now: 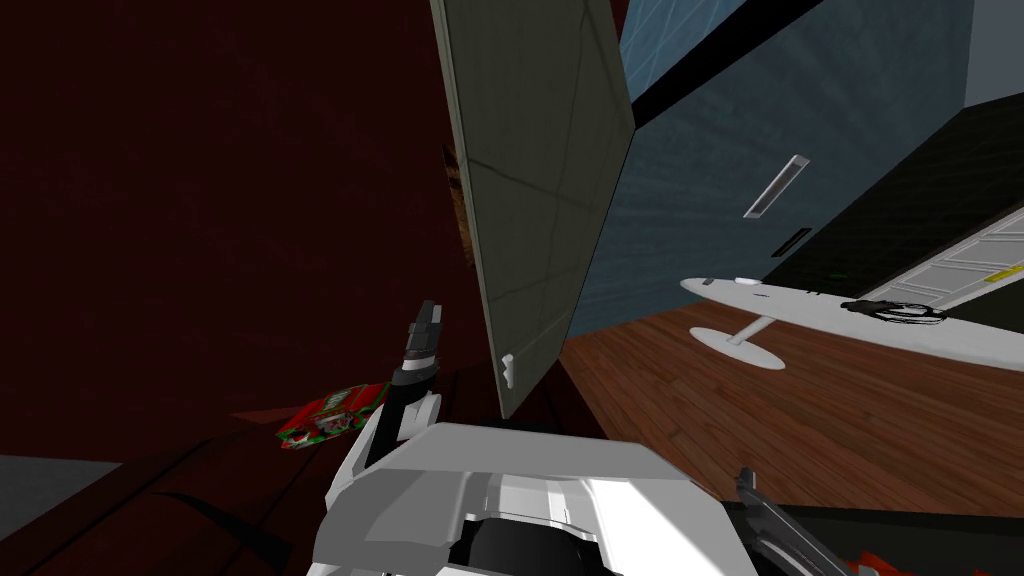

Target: Pull the door open

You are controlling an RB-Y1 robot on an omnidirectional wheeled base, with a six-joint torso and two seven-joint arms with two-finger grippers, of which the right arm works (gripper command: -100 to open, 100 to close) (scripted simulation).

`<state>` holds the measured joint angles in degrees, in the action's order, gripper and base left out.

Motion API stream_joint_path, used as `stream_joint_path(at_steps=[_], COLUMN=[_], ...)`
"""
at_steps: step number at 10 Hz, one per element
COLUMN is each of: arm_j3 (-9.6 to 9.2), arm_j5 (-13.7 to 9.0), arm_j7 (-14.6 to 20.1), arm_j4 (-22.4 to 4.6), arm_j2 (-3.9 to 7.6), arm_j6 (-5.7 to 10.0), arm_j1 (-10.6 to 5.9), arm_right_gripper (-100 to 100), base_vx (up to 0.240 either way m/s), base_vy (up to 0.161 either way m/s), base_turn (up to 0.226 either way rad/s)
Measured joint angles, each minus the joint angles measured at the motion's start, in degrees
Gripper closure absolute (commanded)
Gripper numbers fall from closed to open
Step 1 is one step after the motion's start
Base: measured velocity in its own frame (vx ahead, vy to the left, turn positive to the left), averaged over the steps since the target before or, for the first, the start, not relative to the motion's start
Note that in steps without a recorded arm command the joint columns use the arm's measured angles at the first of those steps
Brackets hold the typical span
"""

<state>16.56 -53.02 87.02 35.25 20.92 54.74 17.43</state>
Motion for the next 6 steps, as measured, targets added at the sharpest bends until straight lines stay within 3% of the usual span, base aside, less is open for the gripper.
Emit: stream_joint_path(at_steps=[2,4,6], arm_j3=[-0.44,-0.68,-1.3], arm_j5=[0.3,0.4,0.8], arm_j7=[1.7,2.9,5.0], arm_j4=[-1.8,-2.0,-4.8], arm_j2=[0.75,1.28,2.15], arm_j6=[0.56,0.67,1.69], arm_j1=[-0.18,0.7,0.17], arm_right_gripper=[-100,-100,-100], base_vx=[-0.001,0.005,-0.012], base_vy=[-0.042,-0.027,-0.081], base_turn=[-0.007,0.036,-0.078])
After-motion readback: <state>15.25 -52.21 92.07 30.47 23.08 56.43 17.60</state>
